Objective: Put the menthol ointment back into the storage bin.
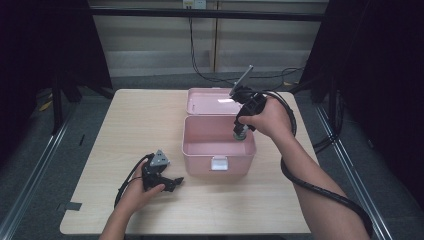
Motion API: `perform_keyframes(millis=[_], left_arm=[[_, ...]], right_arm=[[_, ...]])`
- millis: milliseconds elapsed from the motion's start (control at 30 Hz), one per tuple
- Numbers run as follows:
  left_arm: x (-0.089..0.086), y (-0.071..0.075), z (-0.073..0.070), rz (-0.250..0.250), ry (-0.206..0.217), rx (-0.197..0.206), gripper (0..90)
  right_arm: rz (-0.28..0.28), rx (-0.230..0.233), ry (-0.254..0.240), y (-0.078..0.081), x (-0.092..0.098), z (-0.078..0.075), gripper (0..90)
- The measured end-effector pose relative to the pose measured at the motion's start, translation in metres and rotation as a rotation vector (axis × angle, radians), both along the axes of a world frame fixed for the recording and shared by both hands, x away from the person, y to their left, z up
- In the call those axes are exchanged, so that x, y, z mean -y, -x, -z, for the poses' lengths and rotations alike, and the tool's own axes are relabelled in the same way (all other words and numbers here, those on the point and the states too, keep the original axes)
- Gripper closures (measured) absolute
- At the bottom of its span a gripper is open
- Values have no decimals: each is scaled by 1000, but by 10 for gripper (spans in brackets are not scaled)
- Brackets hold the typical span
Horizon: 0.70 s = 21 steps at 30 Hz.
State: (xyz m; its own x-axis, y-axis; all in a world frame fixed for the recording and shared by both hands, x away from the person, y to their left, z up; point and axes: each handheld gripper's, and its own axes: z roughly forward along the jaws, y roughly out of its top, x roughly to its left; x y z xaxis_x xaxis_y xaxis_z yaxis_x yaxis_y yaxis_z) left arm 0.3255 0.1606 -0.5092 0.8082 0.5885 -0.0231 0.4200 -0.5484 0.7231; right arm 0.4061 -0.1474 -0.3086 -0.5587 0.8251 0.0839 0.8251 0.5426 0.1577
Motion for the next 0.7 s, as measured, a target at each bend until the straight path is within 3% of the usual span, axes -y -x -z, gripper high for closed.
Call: perform_keyframes(millis=[333, 700], left_arm=[[0, 0, 0, 0, 0, 0, 132], [0, 0, 0, 2, 2, -2, 132]], right_arm=[[41, -4, 10, -12, -5, 19, 503], [97, -12, 17, -20, -11, 30, 503]])
